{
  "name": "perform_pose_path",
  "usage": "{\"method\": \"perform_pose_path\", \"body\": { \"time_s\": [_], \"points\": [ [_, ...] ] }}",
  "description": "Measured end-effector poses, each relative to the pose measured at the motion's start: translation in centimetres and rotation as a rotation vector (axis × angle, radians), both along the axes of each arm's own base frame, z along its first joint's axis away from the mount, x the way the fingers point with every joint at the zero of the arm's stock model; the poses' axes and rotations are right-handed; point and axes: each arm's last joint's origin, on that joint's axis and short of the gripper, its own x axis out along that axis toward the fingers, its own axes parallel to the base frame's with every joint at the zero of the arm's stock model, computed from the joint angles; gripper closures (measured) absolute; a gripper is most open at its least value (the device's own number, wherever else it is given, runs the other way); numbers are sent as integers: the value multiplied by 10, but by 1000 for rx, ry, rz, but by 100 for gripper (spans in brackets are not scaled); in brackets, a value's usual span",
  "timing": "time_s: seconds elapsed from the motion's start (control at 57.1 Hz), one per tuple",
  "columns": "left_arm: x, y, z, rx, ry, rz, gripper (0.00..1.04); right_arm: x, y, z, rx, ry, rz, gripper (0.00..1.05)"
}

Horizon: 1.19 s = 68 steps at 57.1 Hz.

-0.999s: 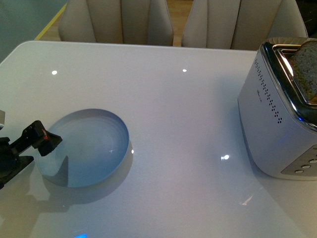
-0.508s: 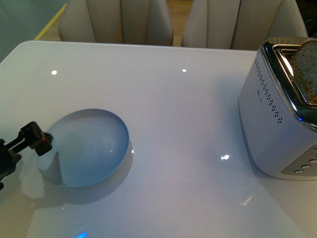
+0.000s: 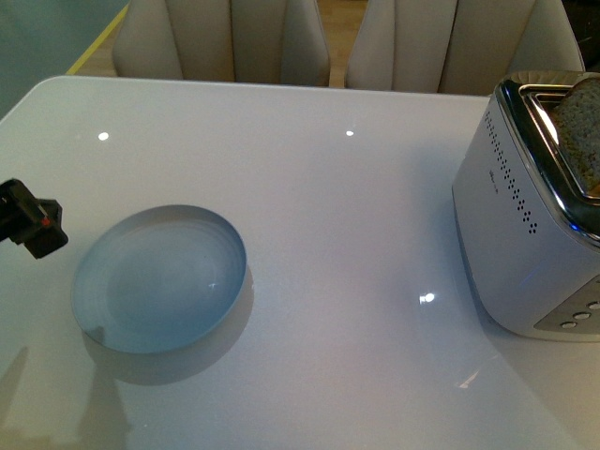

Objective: Left arm holds plate, right arm toasts bread

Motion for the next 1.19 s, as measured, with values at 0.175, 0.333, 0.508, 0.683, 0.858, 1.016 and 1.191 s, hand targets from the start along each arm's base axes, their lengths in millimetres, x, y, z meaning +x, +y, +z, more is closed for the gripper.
{"method": "perform_pose_path", "body": {
  "time_s": [0.175, 0.333, 0.508, 0.683, 0.858, 1.016, 1.191],
  "points": [
    [-15, -16, 45, 53, -115, 16, 7, 0, 0, 0, 0, 0, 0, 9],
    [-33, -31, 75, 64, -215, 53, 7, 0, 0, 0, 0, 0, 0, 9],
    [-54, -46, 85, 58, -282, 126, 7, 0, 0, 0, 0, 0, 0, 9],
    [-68, -57, 86, 41, -332, 144, 18, 0, 0, 0, 0, 0, 0, 9],
    [-68, -58, 87, 42, -345, 112, 49, 0, 0, 0, 0, 0, 0, 9],
    [-96, -39, 96, 195, -352, -87, 84, 0, 0, 0, 0, 3, -4, 9],
    [-115, -24, 131, 384, -473, -125, 102, 0, 0, 0, 0, 1, 2, 9]
  ]
}}
